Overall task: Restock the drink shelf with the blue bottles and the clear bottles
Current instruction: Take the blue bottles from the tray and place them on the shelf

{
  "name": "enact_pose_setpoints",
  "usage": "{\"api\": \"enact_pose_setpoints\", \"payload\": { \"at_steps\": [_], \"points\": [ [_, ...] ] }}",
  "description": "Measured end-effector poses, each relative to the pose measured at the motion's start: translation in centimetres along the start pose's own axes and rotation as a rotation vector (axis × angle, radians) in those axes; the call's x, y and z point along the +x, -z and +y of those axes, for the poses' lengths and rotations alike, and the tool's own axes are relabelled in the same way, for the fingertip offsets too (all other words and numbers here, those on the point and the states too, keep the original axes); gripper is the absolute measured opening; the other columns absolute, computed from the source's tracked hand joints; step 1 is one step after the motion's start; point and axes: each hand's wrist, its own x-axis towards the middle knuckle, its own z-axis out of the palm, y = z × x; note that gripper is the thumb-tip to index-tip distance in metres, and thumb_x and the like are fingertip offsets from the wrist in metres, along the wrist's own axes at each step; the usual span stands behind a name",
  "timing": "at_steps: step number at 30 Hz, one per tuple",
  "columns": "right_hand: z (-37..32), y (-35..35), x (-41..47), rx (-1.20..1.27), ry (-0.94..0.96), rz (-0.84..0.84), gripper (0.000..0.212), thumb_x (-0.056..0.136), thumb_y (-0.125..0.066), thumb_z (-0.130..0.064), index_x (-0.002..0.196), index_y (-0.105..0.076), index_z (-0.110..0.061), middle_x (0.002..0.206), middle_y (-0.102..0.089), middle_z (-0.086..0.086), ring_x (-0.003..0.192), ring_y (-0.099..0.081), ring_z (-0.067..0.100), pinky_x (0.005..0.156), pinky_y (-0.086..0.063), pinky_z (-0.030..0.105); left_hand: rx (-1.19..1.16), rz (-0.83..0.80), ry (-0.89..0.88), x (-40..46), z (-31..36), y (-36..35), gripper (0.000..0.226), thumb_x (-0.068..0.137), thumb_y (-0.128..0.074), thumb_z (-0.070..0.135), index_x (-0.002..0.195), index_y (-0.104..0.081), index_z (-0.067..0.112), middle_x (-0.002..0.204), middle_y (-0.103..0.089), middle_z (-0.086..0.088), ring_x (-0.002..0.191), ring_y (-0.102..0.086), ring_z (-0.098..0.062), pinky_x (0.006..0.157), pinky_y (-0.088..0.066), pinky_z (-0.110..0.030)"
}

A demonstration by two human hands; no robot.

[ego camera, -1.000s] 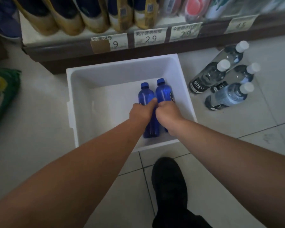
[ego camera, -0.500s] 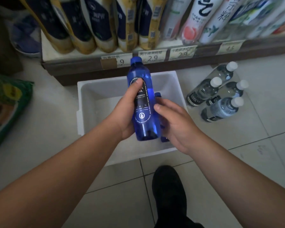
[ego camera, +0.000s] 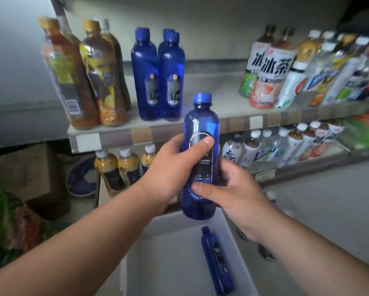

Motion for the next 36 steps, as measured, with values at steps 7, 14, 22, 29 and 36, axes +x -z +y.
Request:
{"api": "enact_pose_setpoints", "payload": {
  "at_steps": [7, 14, 22, 29, 36],
  "points": [
    [-6.3, 3.7, 6.8, -0.204, 0.134, 0.078, 0.041, 0.078, -0.080, -0.001, 0.106, -0.066, -0.027, 0.100, -0.078, -0.006, 0.095, -0.073, 0.013, 0.079, -0.057, 0.033, 0.372, 0.072, -0.370, 5.6, 8.8, -1.1, 0.059, 0.074, -0.073, 0.029, 0.124, -0.045, 0.041, 0.114, -0.064, 0.010, 0.105, -0.068, -0.012, 0.094, -0.056, -0.040],
    [-6.7, 6.5, 15.5, -0.208, 0.163, 0.154, 0.041, 0.080, -0.079, -0.001, 0.107, -0.063, -0.028, 0.105, -0.075, -0.003, 0.104, -0.070, 0.021, 0.089, -0.057, 0.041, 0.777, 0.277, -0.506, 13.2, 11.9, -3.4, 0.072, 0.081, -0.070, 0.011, 0.146, -0.038, 0.012, 0.138, -0.054, -0.008, 0.129, -0.049, -0.024, 0.100, -0.037, -0.019],
    [-6.3, 6.9, 24.7, -0.303, 0.245, 0.119, 0.041, 0.081, -0.075, -0.001, 0.116, -0.059, -0.016, 0.099, -0.068, -0.002, 0.085, -0.064, 0.011, 0.071, -0.050, 0.018, 1.556, 0.400, -0.587, 19.7, 15.0, -2.8, 0.042, 0.085, -0.062, 0.029, 0.124, -0.052, 0.018, 0.116, -0.058, -0.007, 0.103, -0.061, -0.032, 0.074, -0.038, -0.033],
    [-4.1, 4.1, 28.6, -0.353, 0.214, 0.051, 0.038, 0.074, -0.076, -0.004, 0.101, -0.060, -0.026, 0.101, -0.072, 0.001, 0.099, -0.069, 0.026, 0.095, -0.054, 0.045, 2.128, 0.480, -0.452, 22.1, 15.0, -0.9, 0.034, 0.088, -0.061, 0.036, 0.115, -0.054, 0.016, 0.109, -0.068, -0.007, 0.112, -0.054, -0.028, 0.091, -0.032, -0.038],
    [-3.8, 3.3, 30.5, -0.359, 0.189, 0.076, 0.041, 0.084, -0.069, 0.001, 0.119, -0.057, -0.017, 0.108, -0.067, -0.001, 0.103, -0.064, 0.022, 0.088, -0.049, 0.034, 2.102, 0.496, -0.401, 23.5, 15.3, -0.3, 0.029, 0.094, -0.055, 0.029, 0.121, -0.055, 0.017, 0.121, -0.065, -0.007, 0.120, -0.051, -0.028, 0.095, -0.033, -0.036]
  ]
}}
